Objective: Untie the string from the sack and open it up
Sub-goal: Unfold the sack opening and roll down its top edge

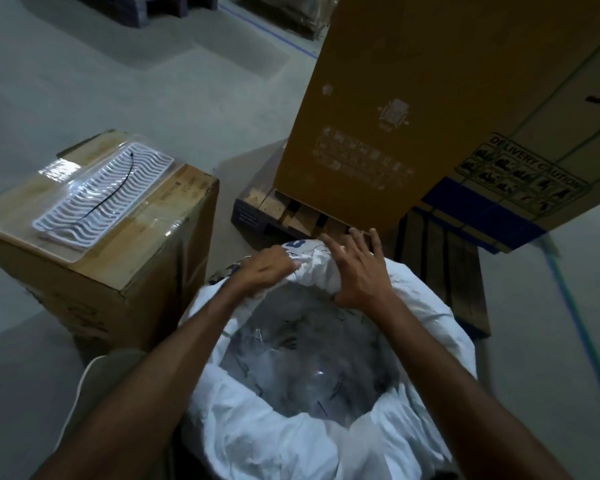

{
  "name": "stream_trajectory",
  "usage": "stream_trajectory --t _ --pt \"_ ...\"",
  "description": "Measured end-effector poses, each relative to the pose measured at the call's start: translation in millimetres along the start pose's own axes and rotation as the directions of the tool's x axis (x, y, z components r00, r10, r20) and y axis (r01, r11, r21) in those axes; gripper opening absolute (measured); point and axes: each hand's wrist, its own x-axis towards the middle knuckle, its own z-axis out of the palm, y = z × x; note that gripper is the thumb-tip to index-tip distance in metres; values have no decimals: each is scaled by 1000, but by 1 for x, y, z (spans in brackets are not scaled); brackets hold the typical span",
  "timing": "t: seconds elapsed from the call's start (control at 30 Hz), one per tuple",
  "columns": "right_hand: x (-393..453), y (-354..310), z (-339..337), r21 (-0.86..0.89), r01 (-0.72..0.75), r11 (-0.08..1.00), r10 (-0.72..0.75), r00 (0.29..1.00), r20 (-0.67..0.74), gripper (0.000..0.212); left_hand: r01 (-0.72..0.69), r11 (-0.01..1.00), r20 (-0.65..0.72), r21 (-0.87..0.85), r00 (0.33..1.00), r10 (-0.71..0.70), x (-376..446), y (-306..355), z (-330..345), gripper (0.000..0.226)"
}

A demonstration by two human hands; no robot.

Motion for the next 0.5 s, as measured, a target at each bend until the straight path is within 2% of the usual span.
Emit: stream_trajectory --t 0.07,0.1,0.13,0.17,0.2,0.23,0.3,0.37,0.43,0.5 --pt "-3 4 10 35 -108 994 105 991 83 96 59 951 115 -305 993 -25 -3 7 -6 31" --pt "-3 4 12 100 -160 982 147 981 124 83 64 930 125 -363 992 -20 -2 9 -4 29" --pt "-2 3 11 159 -206 966 182 971 153 70 34 952 95 -304 995 -6 2 8 -1 24" --pt "-2 2 9 191 -230 954 201 967 156 59 -16 994 35 -111 999 20 4 7 3 24" --pt "0 2 8 199 -236 951 209 967 148 52 -38 987 -51 154 998 46 6 2 10 45" --pt "2 1 6 199 -237 951 211 967 144 49 -57 918 -124 393 986 114 7 -2 19 67" --pt "6 2 1 241 -258 936 217 958 185 55 -176 745 -151 643 925 349 6 -1 35 83" --pt "11 7 -8 338 -304 891 205 932 298 62 -281 638 -100 717 865 493 8 4 49 76" --pt "13 17 -15 409 -355 841 158 883 442 54 -288 631 -115 720 847 518 16 8 56 64" --pt "10 29 -16 466 -379 800 120 861 494 49 -278 644 -102 713 867 488 21 16 56 57"
